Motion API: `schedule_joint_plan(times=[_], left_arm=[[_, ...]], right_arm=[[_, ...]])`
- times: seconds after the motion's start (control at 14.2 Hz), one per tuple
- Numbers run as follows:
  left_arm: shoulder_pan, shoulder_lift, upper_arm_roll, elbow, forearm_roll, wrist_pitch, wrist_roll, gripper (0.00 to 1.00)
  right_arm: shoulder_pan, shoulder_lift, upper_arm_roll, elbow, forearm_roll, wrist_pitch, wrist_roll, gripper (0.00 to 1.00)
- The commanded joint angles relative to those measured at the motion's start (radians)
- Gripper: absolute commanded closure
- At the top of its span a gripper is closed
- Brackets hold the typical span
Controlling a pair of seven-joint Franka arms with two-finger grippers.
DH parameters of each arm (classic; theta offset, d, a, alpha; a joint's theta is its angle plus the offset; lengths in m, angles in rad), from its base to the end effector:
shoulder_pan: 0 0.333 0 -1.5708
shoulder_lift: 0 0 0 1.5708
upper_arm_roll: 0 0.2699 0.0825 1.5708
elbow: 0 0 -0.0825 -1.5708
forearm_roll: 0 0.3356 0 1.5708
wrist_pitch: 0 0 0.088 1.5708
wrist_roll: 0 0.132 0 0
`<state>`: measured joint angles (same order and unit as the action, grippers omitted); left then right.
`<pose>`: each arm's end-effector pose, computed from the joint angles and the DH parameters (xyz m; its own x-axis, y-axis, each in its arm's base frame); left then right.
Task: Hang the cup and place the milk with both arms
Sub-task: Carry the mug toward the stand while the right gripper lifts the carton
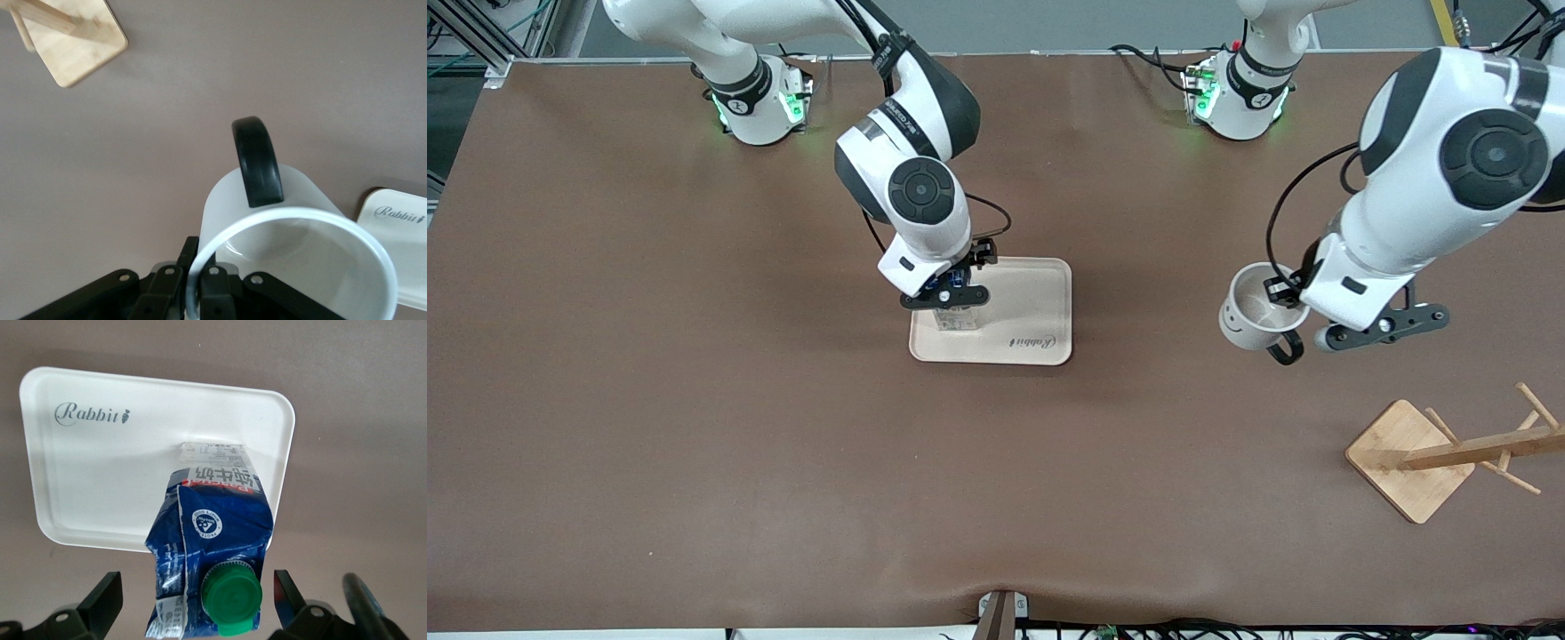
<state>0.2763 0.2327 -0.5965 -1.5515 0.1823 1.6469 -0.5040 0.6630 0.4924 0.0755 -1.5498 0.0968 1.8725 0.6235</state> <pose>0.5388 -0.1294 0.4630 0.9838 0.1690 -0.0607 0.1632 -0.9825 -0.0902 0.4414 0.4087 0.3095 0.9754 0.0707 -0.2089 0.0724 -0.9974 0.0005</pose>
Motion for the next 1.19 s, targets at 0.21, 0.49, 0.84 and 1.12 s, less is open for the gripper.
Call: schedule_joint_plan(times=[0.21,0.49,0.84,1.12], left_arm=[[0.145,-0.064,-0.003,-0.007,-0.014,-0.018,0.292,1.0],[0.234,-0.066,-0.002,-0.005,-0.007,-0.019,0.485,1.0],[0.329,-0.056,0.0,-0.004,0.0,0.028,0.691,1.0],[0.392,-0.04,0.0,-0.007,0.0,0.082,0.795,1.0]], right_arm=[[0.021,-0.003,-0.011,-0.013,-0.028,0.03,0.093,1.0],[0.003,-0.029,-0.016,0.019,-0.026,0.019,0.146,1.0],[-0.126,-0.11,-0.014,0.045,-0.023,-0.09,0.11,1.0],[-0.278,-0.192,-0.014,0.03,-0.025,-0.182,-0.039,1.0]])
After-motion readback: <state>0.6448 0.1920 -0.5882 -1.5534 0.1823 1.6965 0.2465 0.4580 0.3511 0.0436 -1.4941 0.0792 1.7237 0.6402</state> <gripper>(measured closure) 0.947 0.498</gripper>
